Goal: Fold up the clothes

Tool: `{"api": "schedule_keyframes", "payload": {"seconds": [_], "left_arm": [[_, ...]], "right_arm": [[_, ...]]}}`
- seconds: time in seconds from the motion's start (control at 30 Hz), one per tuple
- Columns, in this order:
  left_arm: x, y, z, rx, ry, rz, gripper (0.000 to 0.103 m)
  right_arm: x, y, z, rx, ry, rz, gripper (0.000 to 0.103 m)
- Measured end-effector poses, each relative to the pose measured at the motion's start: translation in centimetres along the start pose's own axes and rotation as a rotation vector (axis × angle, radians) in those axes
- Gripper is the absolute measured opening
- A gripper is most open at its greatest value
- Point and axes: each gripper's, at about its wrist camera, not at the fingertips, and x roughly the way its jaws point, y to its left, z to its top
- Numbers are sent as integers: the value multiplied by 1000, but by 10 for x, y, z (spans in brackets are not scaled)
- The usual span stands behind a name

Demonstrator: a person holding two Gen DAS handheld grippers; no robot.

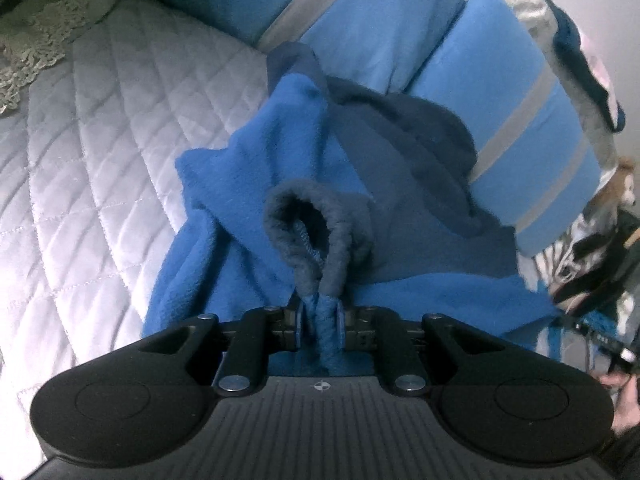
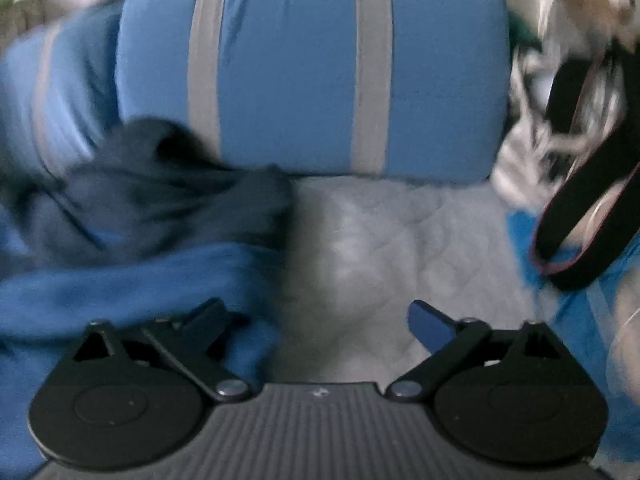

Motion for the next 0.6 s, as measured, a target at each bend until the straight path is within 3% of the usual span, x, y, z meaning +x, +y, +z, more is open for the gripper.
{"api": "schedule_keyframes", "payload": {"seconds": [0.1,0.17,0.3,0.43,0.6], "left_arm": [[-3,-7,4,-1,-24,-13,15],[-6,-12,5,8,-46,-48,15],[-12,-21,9,31,-90,-129,15],[-14,-24,8,49,-102,-144,15],[-10,-23,9,51,-93,-135,15]], "right_arm": [[1,-13,-6,168,82,267,82],[11,-10,-13,213,157,365,72],[37,2,-32,251,250,493,67],[49,3,-38,275,246,486,64],[60,-2,-44,309,261,405,65]]}}
